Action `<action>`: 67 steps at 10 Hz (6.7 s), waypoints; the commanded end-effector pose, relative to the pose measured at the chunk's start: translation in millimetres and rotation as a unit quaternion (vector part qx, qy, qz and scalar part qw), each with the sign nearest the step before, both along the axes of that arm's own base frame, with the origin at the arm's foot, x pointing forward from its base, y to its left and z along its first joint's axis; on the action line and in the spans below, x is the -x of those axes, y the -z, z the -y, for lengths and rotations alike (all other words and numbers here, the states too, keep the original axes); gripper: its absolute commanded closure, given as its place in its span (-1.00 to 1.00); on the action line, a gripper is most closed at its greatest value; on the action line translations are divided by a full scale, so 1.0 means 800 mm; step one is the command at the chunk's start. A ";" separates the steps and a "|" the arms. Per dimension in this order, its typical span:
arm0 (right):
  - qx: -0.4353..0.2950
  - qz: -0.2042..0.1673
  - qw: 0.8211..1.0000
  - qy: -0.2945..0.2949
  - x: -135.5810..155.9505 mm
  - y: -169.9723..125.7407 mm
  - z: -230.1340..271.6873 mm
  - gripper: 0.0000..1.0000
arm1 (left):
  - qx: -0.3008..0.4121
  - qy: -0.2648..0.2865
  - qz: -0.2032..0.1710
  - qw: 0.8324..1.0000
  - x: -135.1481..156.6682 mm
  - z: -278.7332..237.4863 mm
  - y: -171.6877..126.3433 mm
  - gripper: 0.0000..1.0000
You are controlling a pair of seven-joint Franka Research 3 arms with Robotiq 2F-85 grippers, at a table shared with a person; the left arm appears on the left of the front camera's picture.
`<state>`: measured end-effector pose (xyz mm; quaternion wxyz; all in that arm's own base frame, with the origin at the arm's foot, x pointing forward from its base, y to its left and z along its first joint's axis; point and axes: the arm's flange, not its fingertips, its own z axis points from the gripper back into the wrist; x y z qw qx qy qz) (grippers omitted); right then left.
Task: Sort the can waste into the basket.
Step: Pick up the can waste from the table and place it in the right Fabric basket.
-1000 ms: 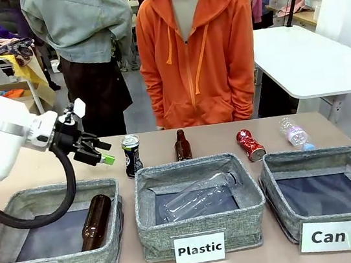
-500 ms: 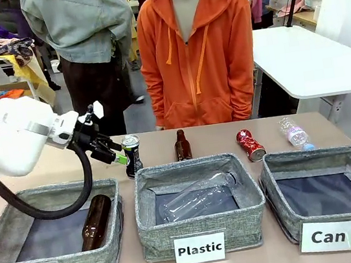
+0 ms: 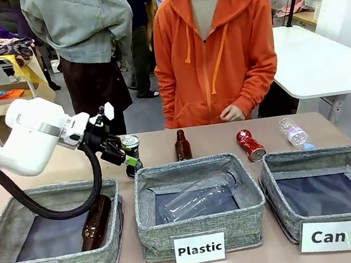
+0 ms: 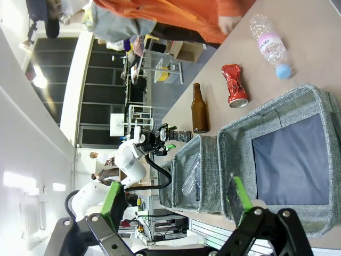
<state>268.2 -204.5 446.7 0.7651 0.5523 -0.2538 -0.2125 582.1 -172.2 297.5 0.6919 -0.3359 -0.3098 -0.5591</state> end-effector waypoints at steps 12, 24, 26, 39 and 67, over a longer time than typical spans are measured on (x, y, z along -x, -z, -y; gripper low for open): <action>-0.002 0.019 1.000 0.001 -0.003 -0.002 0.002 -1.00 | 0.091 0.032 0.053 0.994 0.004 0.006 -0.021 1.00; -0.002 0.019 1.000 0.001 -0.003 -0.002 0.002 -1.00 | 0.033 0.143 0.081 0.986 0.245 -0.068 -0.216 1.00; -0.002 0.019 1.000 0.001 -0.003 -0.002 0.002 -1.00 | 0.036 0.179 0.090 0.979 0.222 0.033 -0.203 1.00; 0.015 0.028 0.997 0.075 0.141 -0.099 0.152 -1.00 | 0.068 0.167 0.113 0.977 0.193 0.349 -0.213 1.00; 0.051 0.024 0.994 0.090 0.169 -0.081 0.167 -1.00 | 0.143 0.207 0.038 0.967 0.289 0.424 -0.203 -1.00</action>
